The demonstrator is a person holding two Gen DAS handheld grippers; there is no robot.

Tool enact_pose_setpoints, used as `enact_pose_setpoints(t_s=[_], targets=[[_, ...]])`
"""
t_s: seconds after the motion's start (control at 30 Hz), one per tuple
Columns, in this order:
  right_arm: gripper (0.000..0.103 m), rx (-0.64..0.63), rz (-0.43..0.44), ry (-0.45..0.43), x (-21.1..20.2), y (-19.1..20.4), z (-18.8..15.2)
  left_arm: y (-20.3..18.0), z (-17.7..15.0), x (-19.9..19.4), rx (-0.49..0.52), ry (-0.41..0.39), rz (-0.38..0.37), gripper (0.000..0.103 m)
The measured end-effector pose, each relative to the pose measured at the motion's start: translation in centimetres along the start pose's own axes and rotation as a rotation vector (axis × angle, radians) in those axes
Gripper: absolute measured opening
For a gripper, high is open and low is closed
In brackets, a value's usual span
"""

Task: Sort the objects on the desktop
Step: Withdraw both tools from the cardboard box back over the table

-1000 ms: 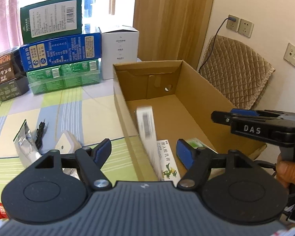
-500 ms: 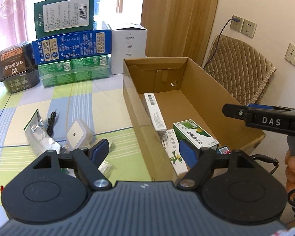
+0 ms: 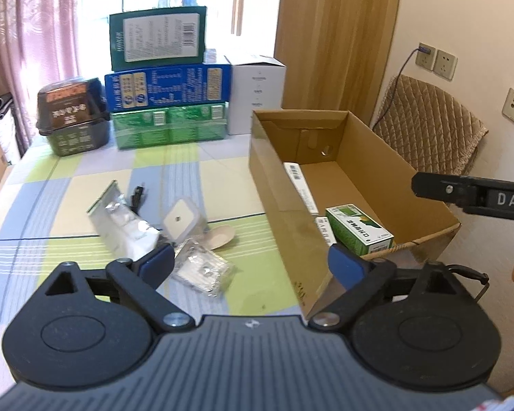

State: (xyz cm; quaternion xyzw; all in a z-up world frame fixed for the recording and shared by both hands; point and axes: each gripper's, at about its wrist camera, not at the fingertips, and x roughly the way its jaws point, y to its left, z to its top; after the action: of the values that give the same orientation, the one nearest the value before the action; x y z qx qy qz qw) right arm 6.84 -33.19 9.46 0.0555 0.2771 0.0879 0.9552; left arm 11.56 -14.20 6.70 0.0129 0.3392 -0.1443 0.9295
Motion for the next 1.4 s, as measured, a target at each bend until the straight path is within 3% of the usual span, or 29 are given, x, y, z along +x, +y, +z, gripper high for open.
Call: enact_pose_setpoints(t_s=[0.13, 0.77, 1.1, 1.4], targets=[[0.101, -0.009, 0.025, -0.011, -1.2, 1.6, -0.1, 1.3, -0.6, -1.9, -0.014, -0.018, 0.019, 0.102], [0.101, -0.096, 0.188, 0.010, -1.5, 10.2, -2.3, 12.0, -6.3, -9.4, -0.066, 0.003, 0.194, 0.102], [0.101, -0.137, 0.234, 0.058, 0.3, 13.3, -5.0, 16.5, -7.9, -10.3, -0.101, 0.032, 0.245, 0.102], [0.101, -0.152, 0.253, 0.105, 4.2, 14.8, -7.6, 18.3, -8.0, -7.9, -0.103, 0.058, 0.249, 0.102]])
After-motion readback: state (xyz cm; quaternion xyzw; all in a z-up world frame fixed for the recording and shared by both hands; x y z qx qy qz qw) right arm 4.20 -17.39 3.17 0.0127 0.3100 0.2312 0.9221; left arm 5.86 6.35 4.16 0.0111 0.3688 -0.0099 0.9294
